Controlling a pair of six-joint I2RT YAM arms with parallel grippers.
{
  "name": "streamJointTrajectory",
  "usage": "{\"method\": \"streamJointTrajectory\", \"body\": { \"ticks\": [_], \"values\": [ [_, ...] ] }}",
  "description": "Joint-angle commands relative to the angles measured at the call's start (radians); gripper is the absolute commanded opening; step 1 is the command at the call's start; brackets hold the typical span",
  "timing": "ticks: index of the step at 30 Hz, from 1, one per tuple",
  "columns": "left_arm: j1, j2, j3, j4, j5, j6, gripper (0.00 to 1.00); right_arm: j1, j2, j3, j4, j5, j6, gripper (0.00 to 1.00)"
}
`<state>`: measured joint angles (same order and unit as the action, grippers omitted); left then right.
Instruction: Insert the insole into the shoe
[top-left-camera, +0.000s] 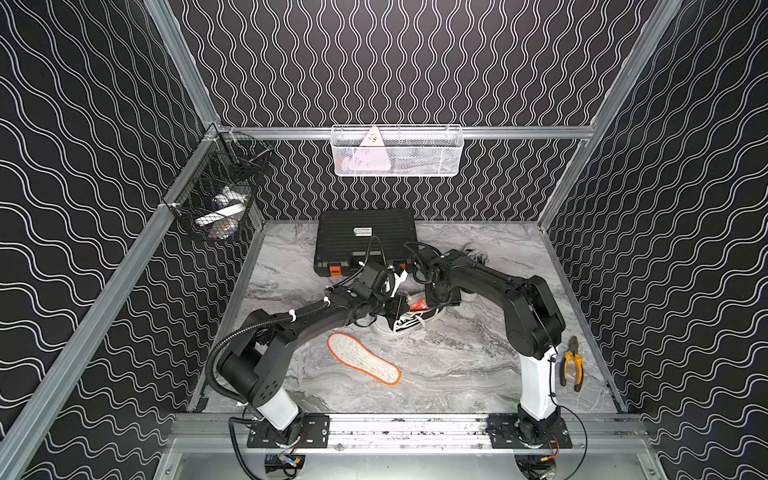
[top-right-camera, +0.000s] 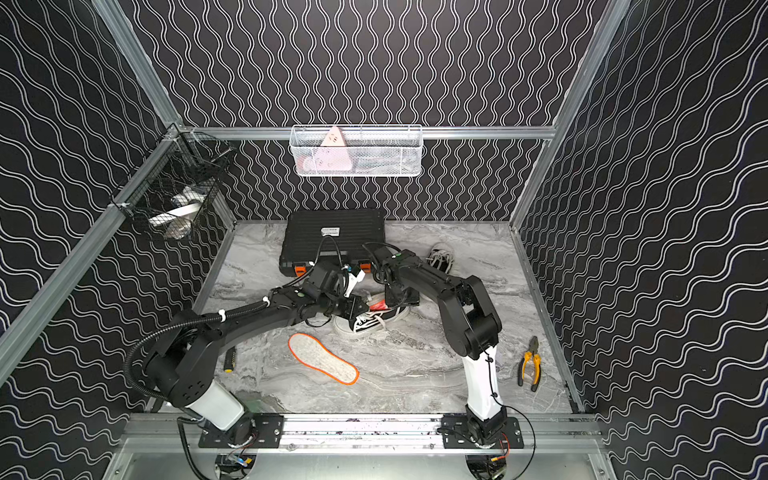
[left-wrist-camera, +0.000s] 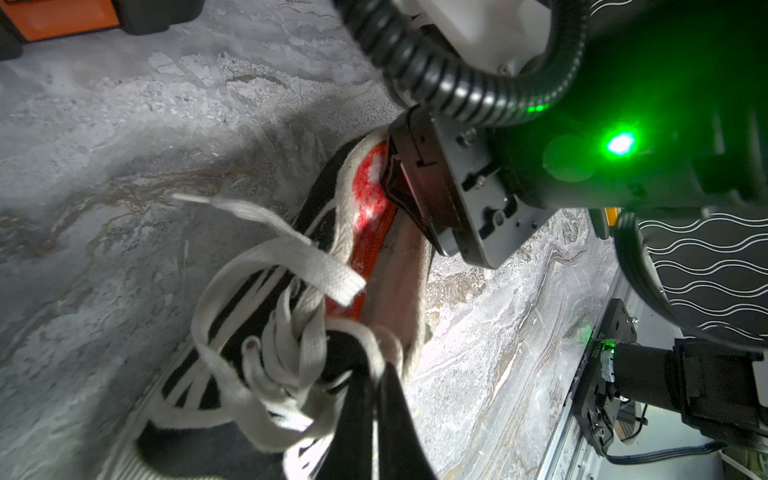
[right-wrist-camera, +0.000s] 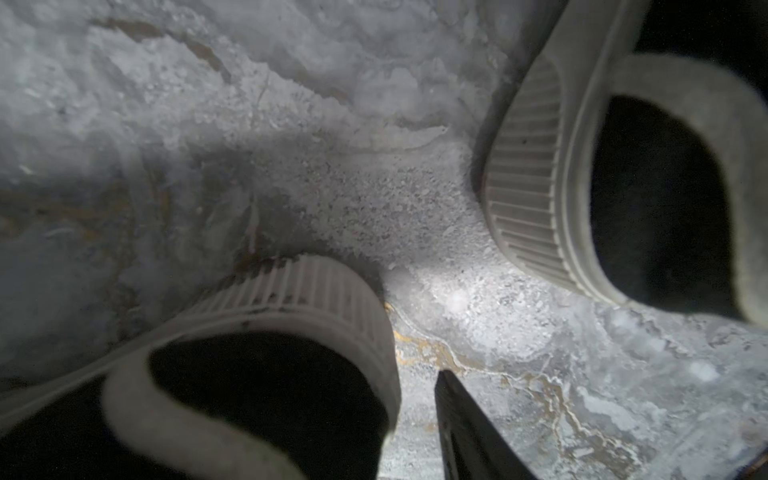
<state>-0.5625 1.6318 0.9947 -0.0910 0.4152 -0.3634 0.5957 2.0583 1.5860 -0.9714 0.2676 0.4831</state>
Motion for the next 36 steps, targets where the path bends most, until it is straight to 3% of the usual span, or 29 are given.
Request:
{"method": "streamJointTrajectory", "body": {
  "ticks": [1,6,12,18,26,31,36],
  "values": [
    [-0.002,0.001,0.014,0.013,0.002,0.008,0.00,0.006,-0.022,0.044,-0.007,-0.008,-0.009,0.58],
    [-0.001,0.005,0.029,0.003,0.000,0.021,0.00,0.007,-0.057,0.072,-0.015,0.004,-0.031,0.59],
    [-0.002,0.007,0.022,0.013,0.005,0.020,0.00,-0.015,0.028,0.054,0.027,0.006,-0.021,0.57],
    [-0.006,0.003,0.015,0.025,0.011,0.014,0.00,-0.012,0.065,0.043,0.046,0.145,-0.022,0.54],
    [-0.009,0.016,0.034,0.014,0.006,0.018,0.00,0.004,-0.002,0.084,0.048,0.088,-0.024,0.58],
    [-0.012,0.017,0.035,0.008,0.007,0.023,0.00,-0.015,0.044,0.104,0.048,0.101,-0.029,0.58],
    [-0.014,0.015,0.025,0.010,0.010,0.025,0.00,-0.036,0.083,0.060,0.104,0.154,-0.047,0.52]
  ]
}}
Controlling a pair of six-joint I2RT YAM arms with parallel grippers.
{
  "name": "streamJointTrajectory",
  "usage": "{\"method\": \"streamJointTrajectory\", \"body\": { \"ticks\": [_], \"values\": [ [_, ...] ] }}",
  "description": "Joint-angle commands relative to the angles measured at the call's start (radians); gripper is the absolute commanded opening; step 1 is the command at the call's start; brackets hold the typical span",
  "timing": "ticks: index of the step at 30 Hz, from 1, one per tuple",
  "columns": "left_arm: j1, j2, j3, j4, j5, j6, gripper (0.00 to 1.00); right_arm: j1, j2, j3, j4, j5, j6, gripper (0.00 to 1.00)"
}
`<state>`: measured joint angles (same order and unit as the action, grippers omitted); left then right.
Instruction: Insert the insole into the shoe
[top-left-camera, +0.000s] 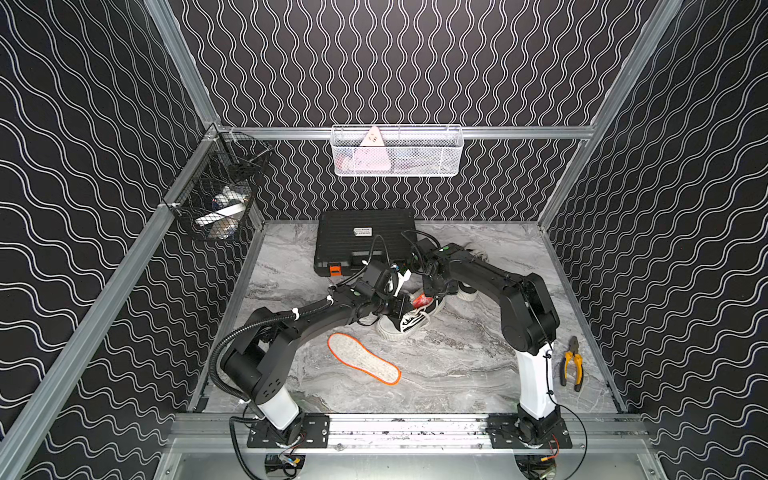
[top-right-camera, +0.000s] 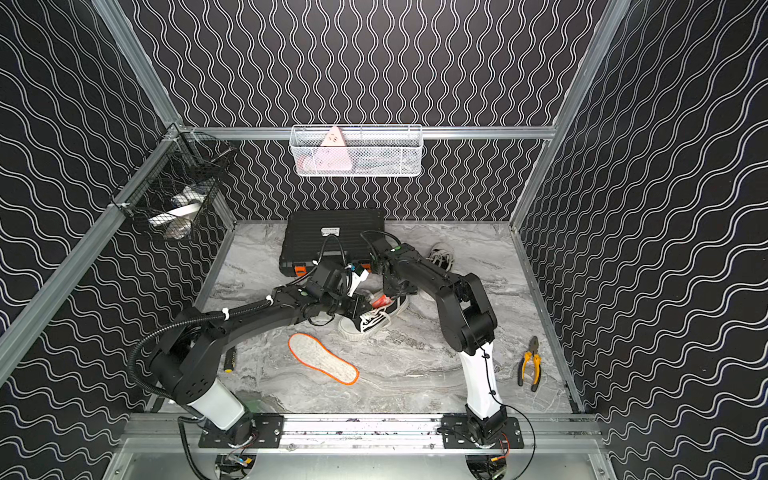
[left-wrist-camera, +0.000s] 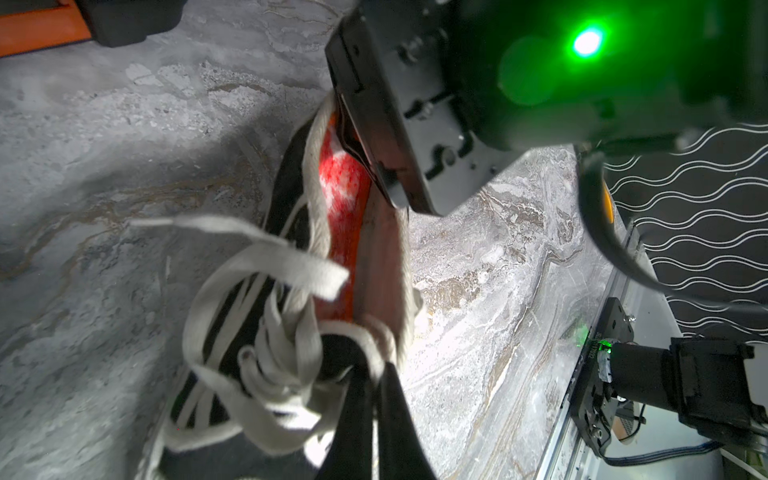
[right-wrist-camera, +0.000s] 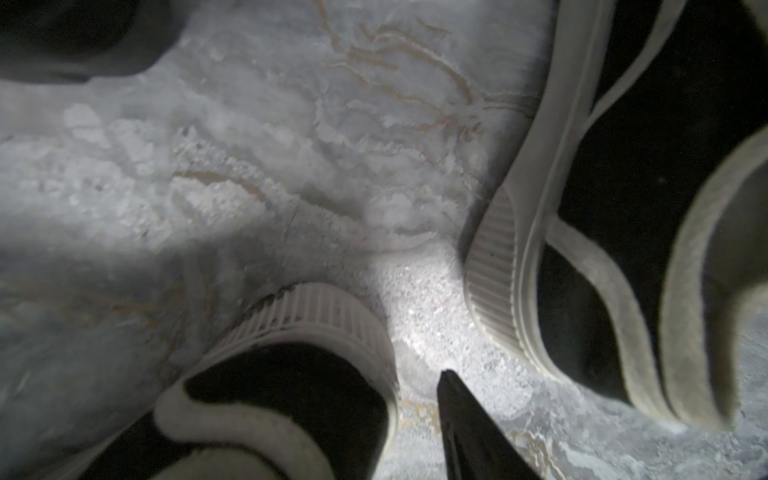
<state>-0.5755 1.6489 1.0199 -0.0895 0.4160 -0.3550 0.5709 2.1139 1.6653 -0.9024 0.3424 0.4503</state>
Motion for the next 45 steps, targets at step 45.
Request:
{"method": "streamJointTrajectory", "body": {
  "ticks": [45],
  "values": [
    [-0.001,0.031,0.023,-0.011,0.001,0.048,0.00,-0.014,0.044,0.077,-0.043,0.094,-0.169,0.41]
  ]
}}
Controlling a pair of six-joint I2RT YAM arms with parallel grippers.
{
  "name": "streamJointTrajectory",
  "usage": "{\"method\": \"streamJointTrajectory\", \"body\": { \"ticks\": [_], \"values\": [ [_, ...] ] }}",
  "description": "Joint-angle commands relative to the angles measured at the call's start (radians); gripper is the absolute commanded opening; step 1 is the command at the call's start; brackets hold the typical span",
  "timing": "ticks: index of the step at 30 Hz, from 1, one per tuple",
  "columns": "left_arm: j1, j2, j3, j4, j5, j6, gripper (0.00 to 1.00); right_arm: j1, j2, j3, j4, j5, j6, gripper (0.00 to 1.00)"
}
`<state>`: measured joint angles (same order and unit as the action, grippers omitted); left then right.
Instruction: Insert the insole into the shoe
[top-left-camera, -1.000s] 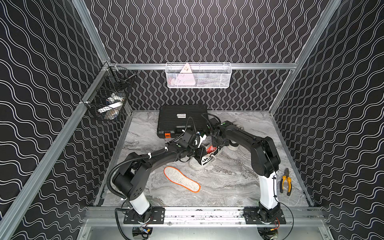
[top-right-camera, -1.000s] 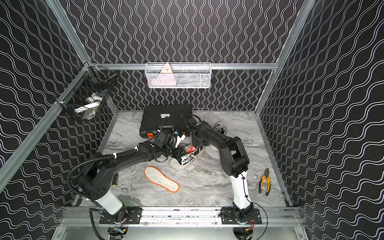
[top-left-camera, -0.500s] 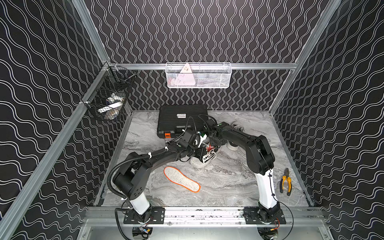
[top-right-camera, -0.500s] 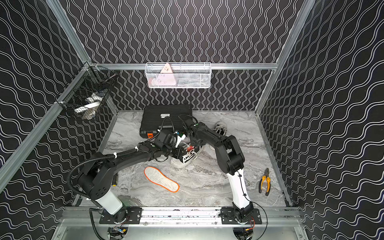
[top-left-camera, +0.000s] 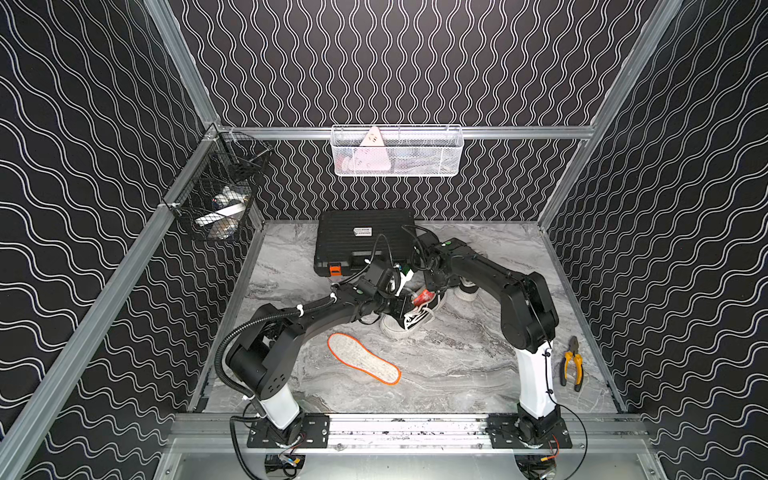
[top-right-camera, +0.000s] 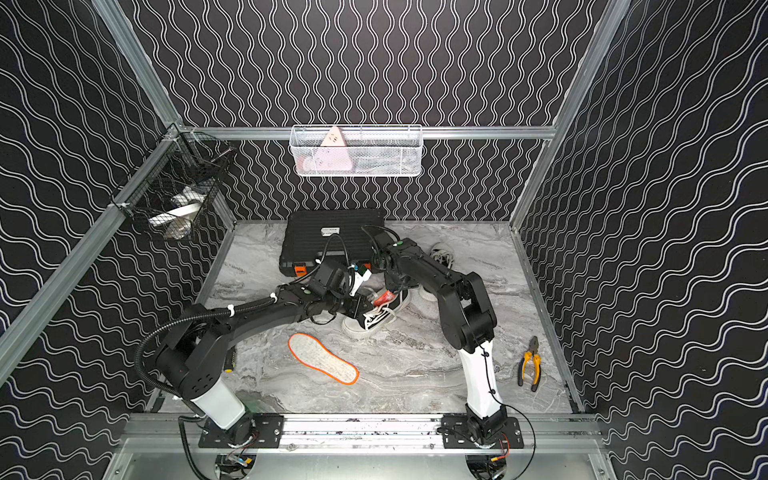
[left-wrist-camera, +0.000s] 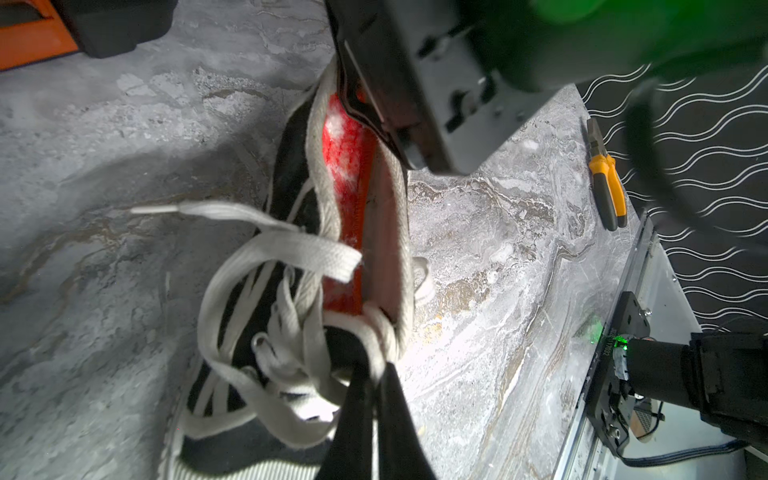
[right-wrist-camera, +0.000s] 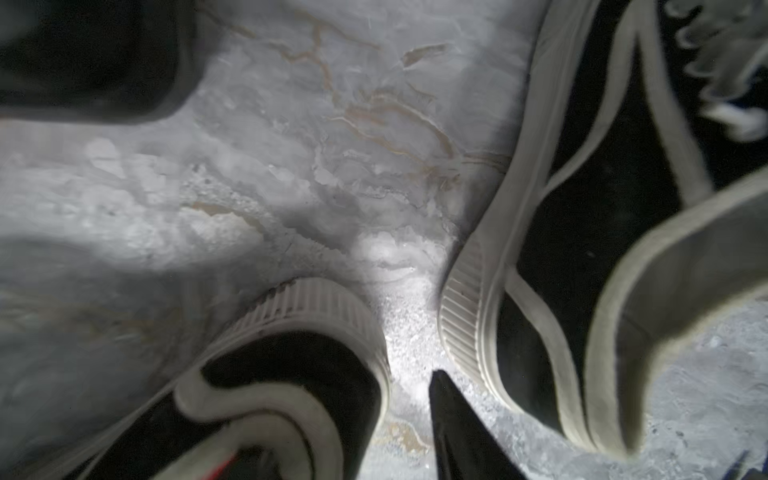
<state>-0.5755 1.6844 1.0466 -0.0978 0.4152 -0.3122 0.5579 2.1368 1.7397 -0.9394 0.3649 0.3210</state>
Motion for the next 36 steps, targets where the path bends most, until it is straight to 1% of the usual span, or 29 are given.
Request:
{"method": "streamJointTrajectory", "body": {
  "ticks": [1,5,8,10,11,14,16,20,22,25,28,31,33,36],
  "values": [
    [-0.001,-0.006,-0.002,-0.003,0.001,0.007,0.00,-0.001,0.031,0.003,-0.010,0.080,-0.045,0.38],
    [-0.001,-0.014,-0.002,-0.009,-0.003,0.009,0.00,0.008,0.043,-0.018,-0.012,0.129,-0.065,0.31],
    [-0.001,-0.014,-0.002,-0.007,-0.004,0.009,0.00,0.028,0.047,-0.027,-0.017,0.144,-0.079,0.22],
    [0.000,-0.011,-0.001,-0.004,-0.003,0.007,0.00,0.034,0.056,-0.044,-0.010,0.113,-0.073,0.21],
    [-0.001,-0.011,0.001,-0.004,-0.003,0.007,0.00,0.033,0.062,-0.061,0.004,0.077,-0.067,0.21],
    [-0.001,-0.012,0.001,-0.006,-0.008,0.008,0.00,0.033,0.062,-0.121,0.052,-0.042,-0.043,0.23],
    [-0.001,-0.007,0.005,-0.016,-0.040,0.004,0.00,0.031,0.047,-0.133,0.040,-0.117,0.000,0.24],
    [0.000,0.027,0.045,-0.074,-0.133,-0.015,0.00,0.033,-0.077,-0.183,0.028,-0.231,0.106,0.28],
    [-0.001,0.034,0.060,-0.079,-0.149,-0.020,0.00,0.033,-0.162,-0.219,0.031,-0.304,0.154,0.34],
    [-0.001,0.035,0.074,-0.082,-0.145,-0.015,0.00,0.037,-0.246,-0.287,0.045,-0.390,0.221,0.45],
    [-0.001,0.031,0.079,-0.099,-0.156,0.004,0.00,0.033,-0.301,-0.335,0.061,-0.379,0.249,0.50],
    [-0.001,0.025,0.078,-0.123,-0.170,0.033,0.00,0.011,-0.310,-0.327,0.052,-0.347,0.222,0.54],
    [-0.001,0.021,0.077,-0.132,-0.164,0.048,0.00,0.000,-0.300,-0.312,0.062,-0.343,0.180,0.55],
    [-0.001,0.021,0.076,-0.132,-0.148,0.052,0.00,0.002,-0.260,-0.302,0.106,-0.348,0.065,0.54]
  ]
}}
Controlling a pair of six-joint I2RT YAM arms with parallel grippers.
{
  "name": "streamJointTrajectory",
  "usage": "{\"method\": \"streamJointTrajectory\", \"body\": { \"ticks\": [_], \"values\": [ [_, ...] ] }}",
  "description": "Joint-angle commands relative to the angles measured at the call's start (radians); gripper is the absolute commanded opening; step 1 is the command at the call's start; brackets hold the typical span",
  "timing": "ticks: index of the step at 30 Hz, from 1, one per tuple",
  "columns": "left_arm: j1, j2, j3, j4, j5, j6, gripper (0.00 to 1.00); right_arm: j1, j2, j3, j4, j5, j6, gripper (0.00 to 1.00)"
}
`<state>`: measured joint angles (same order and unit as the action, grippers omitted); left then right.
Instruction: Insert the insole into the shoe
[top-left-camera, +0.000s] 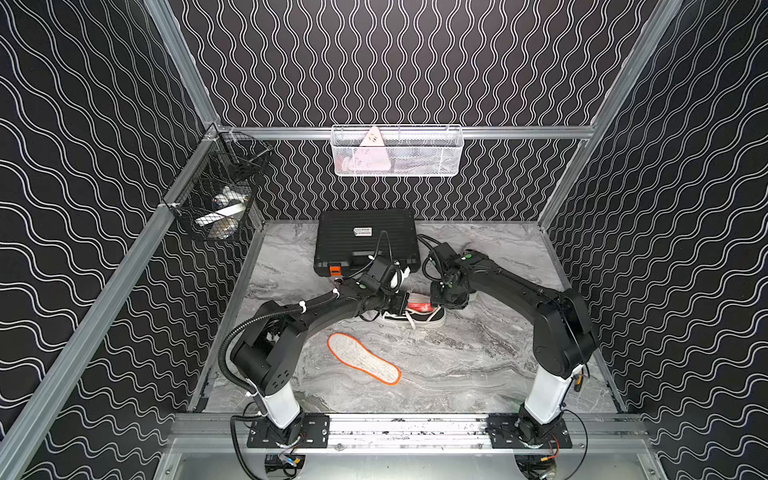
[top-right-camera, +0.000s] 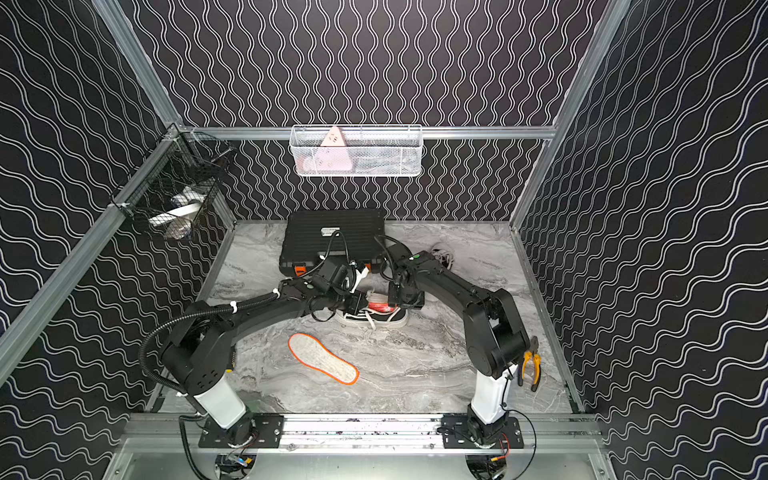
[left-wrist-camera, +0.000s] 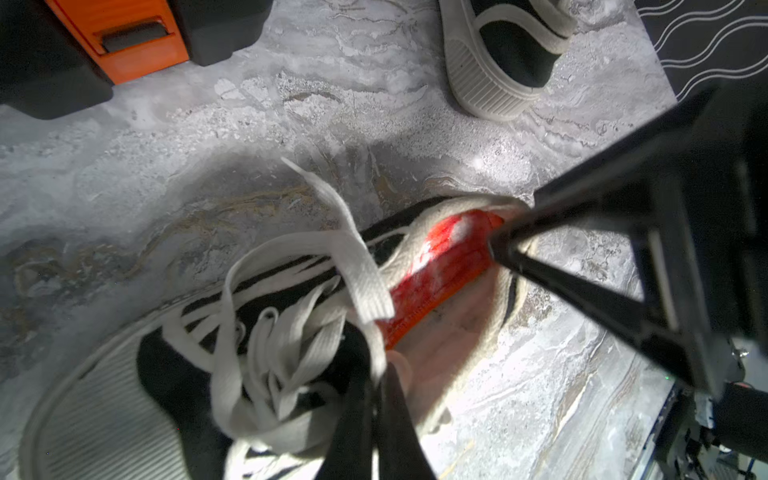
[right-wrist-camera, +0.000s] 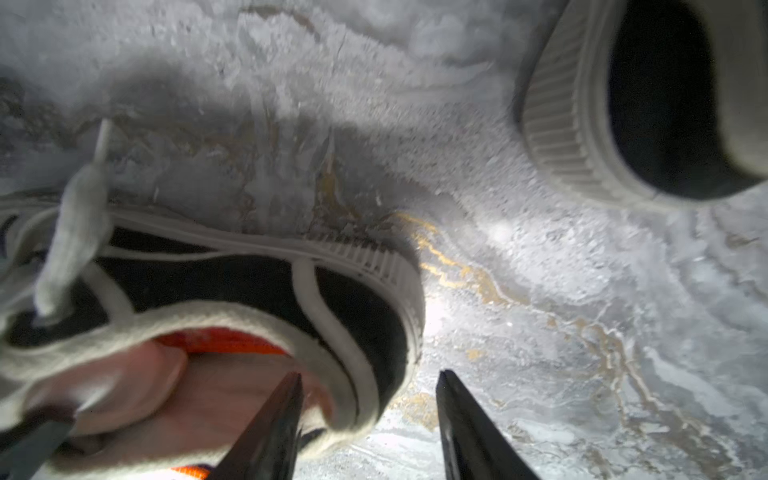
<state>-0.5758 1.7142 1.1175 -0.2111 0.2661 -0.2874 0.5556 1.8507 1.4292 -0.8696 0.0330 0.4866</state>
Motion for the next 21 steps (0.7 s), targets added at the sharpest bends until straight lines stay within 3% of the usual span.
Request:
{"method": "streamJointTrajectory", "body": {
  "ticks": [1,7,11,14,21],
  "values": [
    [-0.001,-0.007,0.002,-0.014,0.006,0.027,0.00,0.007,0.039,0.004,0.057,-0.015,-0.138,0.54],
    [0.000,0.005,0.010,-0.016,0.019,0.033,0.00,0.013,0.110,0.011,0.113,0.101,-0.215,0.54],
    [-0.001,0.005,0.008,-0.007,0.022,0.030,0.00,0.014,0.166,0.042,0.064,0.247,-0.143,0.40],
    [-0.001,0.003,0.007,-0.008,0.021,0.031,0.00,0.019,0.201,0.064,0.031,0.242,-0.141,0.36],
    [-0.001,0.008,0.008,-0.011,0.025,0.033,0.00,0.026,0.143,0.107,0.050,0.210,-0.207,0.55]
  ]
}}
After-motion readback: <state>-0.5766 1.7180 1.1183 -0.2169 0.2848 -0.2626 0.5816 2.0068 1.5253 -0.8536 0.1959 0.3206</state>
